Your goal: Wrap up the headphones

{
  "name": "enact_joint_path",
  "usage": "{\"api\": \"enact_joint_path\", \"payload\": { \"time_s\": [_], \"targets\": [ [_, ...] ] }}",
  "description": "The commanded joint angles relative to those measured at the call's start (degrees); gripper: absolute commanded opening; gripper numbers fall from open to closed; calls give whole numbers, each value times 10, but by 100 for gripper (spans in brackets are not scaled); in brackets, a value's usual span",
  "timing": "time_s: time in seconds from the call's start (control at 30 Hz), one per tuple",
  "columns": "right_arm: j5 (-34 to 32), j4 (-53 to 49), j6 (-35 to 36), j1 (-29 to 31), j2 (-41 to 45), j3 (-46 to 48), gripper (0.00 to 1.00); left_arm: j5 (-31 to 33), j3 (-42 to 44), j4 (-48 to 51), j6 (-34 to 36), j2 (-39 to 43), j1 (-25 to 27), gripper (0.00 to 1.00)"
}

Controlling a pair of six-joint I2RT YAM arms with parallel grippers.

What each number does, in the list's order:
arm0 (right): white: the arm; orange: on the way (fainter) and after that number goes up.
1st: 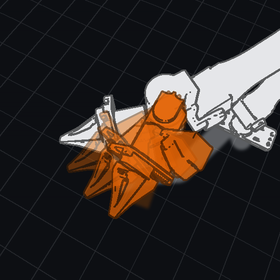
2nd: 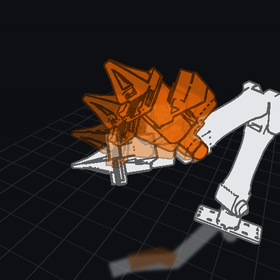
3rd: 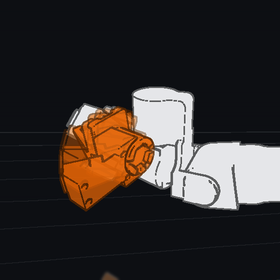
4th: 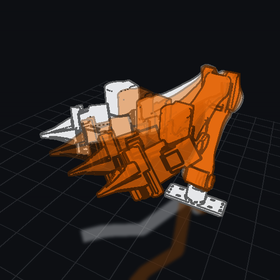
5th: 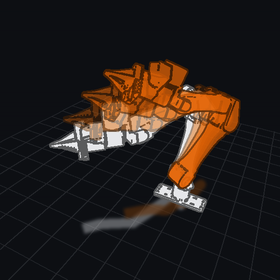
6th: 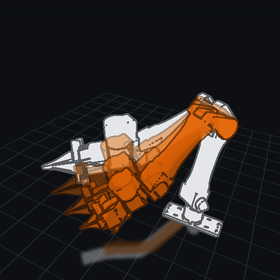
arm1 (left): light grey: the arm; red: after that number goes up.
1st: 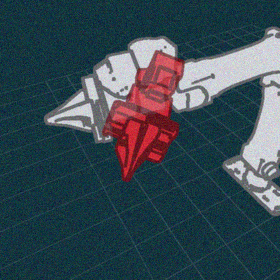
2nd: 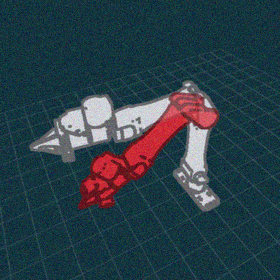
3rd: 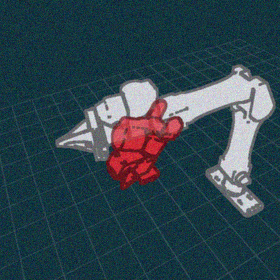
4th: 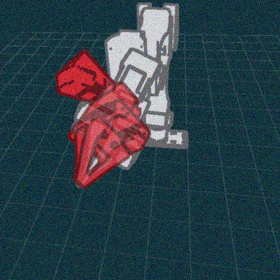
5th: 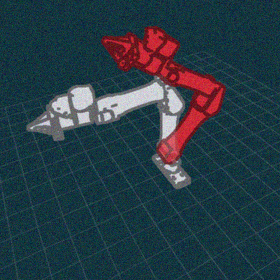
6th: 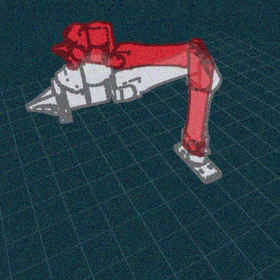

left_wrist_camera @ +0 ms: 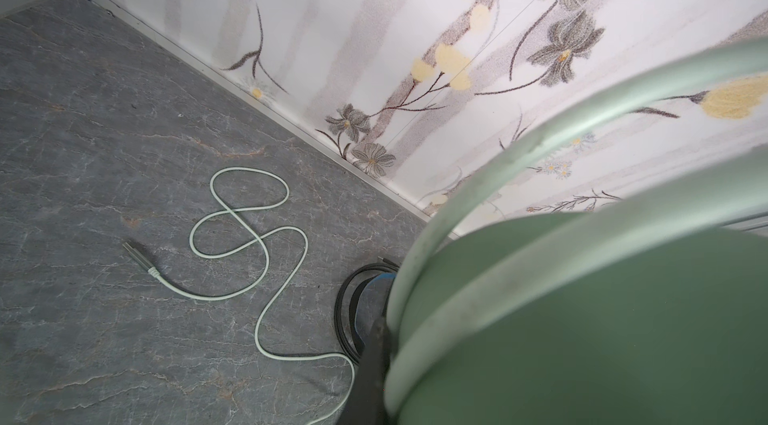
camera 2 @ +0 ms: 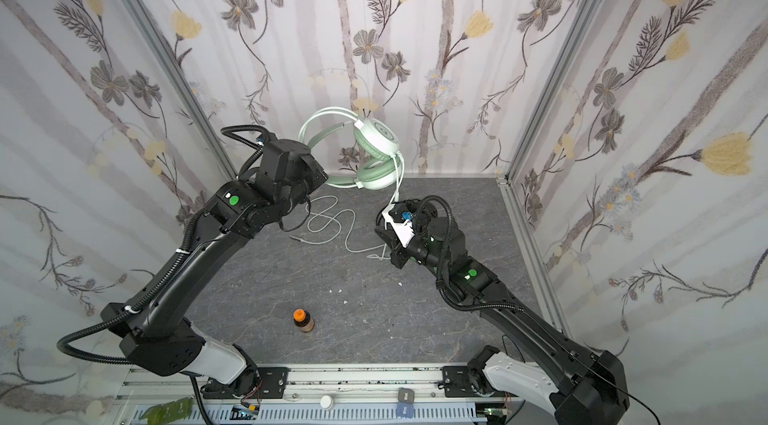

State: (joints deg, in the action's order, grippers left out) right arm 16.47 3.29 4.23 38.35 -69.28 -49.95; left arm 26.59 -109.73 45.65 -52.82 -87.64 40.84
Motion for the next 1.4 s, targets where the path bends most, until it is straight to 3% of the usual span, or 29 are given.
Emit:
{"api": "enact_joint_path", "payload": {
  "time_s": [0.0, 0.13, 0.33, 0.43, 0.63, 0.83, 0.97, 1.07, 1.27, 1.37],
  "targets": [
    [-14, -38, 8, 2, 2, -17, 0, 33, -2, -39, -21, -4, 2, 0],
    [-13, -67, 7, 2, 1, -50, 0, 53, 18, -38, -4, -3, 5, 0],
    [4, -146, 0, 2, -29, -133, 0, 138, 42, -9, 73, -9, 23, 0],
    [13, -210, 0, 3, -60, -188, 0, 177, 60, -4, 136, -14, 31, 0],
    [21, -316, 20, 2, -100, -269, 1, 195, 84, 35, 257, -15, 31, 0],
    [-39, -417, 83, 2, -115, -309, 9, 167, 138, 22, 365, 25, 26, 0],
    [-79, -413, 100, 5, -93, -291, 12, 155, 147, 16, 420, 35, 24, 0],
    [-133, -409, 114, 14, -89, -284, 12, 102, 142, 10, 468, 31, 24, 0],
    [-244, -359, 122, 17, -66, -284, 9, 4, 127, 42, 483, 16, 23, 0],
    [-259, -307, 133, 17, -39, -277, 10, -23, 132, 46, 469, 18, 22, 0]
  ]
}}
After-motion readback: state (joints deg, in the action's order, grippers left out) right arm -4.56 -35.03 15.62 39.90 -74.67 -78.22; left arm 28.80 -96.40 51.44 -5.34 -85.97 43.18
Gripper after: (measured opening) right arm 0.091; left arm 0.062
